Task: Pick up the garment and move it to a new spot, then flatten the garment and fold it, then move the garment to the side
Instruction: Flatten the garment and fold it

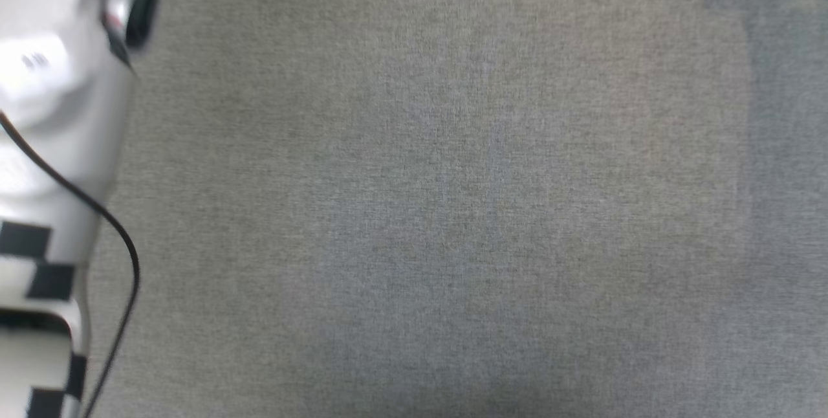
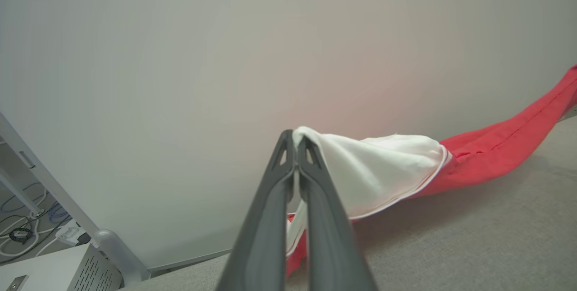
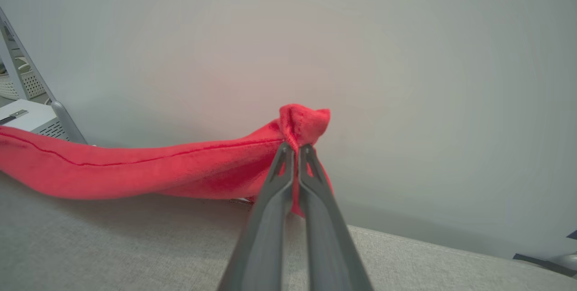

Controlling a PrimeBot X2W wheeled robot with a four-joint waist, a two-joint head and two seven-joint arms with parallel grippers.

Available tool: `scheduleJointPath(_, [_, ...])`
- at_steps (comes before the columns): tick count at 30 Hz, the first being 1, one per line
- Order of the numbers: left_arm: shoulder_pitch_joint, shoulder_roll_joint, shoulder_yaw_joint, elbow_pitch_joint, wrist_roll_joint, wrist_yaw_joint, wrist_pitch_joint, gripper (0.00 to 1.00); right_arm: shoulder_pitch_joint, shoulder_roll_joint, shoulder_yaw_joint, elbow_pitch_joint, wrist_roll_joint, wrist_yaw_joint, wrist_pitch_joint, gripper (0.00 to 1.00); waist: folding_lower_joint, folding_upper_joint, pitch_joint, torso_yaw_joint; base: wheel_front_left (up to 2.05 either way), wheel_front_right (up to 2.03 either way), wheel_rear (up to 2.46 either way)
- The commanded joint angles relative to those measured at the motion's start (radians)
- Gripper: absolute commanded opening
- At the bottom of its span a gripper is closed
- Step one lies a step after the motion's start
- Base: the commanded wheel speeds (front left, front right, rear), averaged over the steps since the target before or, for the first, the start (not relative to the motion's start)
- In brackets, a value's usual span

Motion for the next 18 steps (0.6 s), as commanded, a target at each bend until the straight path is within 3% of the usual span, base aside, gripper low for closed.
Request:
scheduleJointPath(1, [0.058, -0.007, 0.001, -0.018, -0.008, -0.003, -0.006, 0.00, 0.050, -0.001, 0.005, -0.002, 0.018, -0.008, -0.011, 0.00, 0.0001, 0.0000, -0.099, 0.019, 0.00, 0.00, 0.00])
scheduleJointPath(18, [0.612, 0.060, -0.119, -0.049, -0.098, 0.004, 0.078, 0.00, 0.559, 0.009, 0.093, -0.025, 0.095, -0.008, -0.036, 0.00, 0.0001, 0.0000, -0.404, 0.018, 0.00, 0.00, 0.00])
